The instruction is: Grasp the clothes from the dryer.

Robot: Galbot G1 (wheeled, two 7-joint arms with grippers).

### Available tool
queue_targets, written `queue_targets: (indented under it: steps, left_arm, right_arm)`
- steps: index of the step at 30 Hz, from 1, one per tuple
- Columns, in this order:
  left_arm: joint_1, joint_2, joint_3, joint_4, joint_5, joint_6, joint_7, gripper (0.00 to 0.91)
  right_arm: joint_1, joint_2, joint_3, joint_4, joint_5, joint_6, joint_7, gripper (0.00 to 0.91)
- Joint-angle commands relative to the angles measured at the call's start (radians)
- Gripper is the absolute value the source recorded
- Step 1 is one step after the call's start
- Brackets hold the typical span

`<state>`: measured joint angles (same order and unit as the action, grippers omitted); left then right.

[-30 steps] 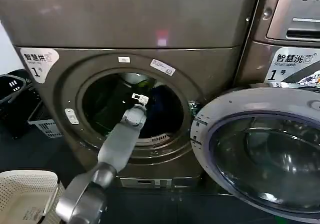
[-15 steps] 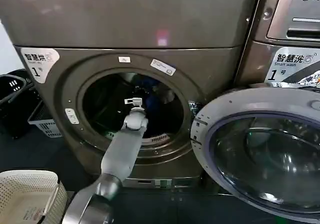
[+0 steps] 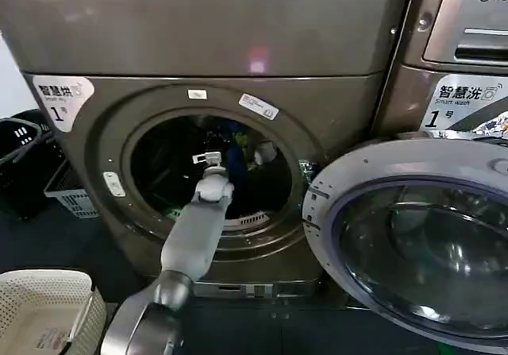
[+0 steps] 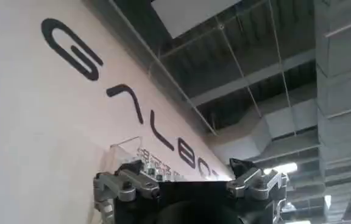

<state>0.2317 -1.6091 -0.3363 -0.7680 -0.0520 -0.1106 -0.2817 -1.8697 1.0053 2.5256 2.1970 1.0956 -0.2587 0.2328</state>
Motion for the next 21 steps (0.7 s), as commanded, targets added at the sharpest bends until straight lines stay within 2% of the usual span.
queue_targets:
  steps: [1, 10, 12, 15, 21]
  left_arm:
    - [0.001, -0.029, -0.006, 0.011, 0.000, -0.011, -0.020, 0.000]
    - [0.006, -0.032, 0.006, 0.009, 0.008, -0.008, -0.019, 0.000]
    - [0.005, -0.033, 0.006, 0.010, 0.010, -0.008, -0.019, 0.000]
    - [0.005, -0.035, 0.006, 0.010, 0.010, -0.009, -0.019, 0.000]
    - [0.006, -0.036, 0.007, 0.011, 0.014, -0.009, -0.018, 0.000]
  right_arm:
    - [-0.004, -0.001, 0.004, -0.001, 0.001, 0.002, -0.001, 0.907]
    - [-0.010, -0.003, 0.012, -0.013, 0.001, 0.002, 0.000, 0.907]
    - [-0.010, -0.003, 0.017, -0.009, 0.004, -0.017, 0.011, 0.907]
    - [-0.016, -0.002, 0.007, -0.018, -0.004, 0.008, 0.039, 0.907]
    - [-0.017, -0.003, 0.016, -0.028, -0.015, -0.007, 0.043, 0.907]
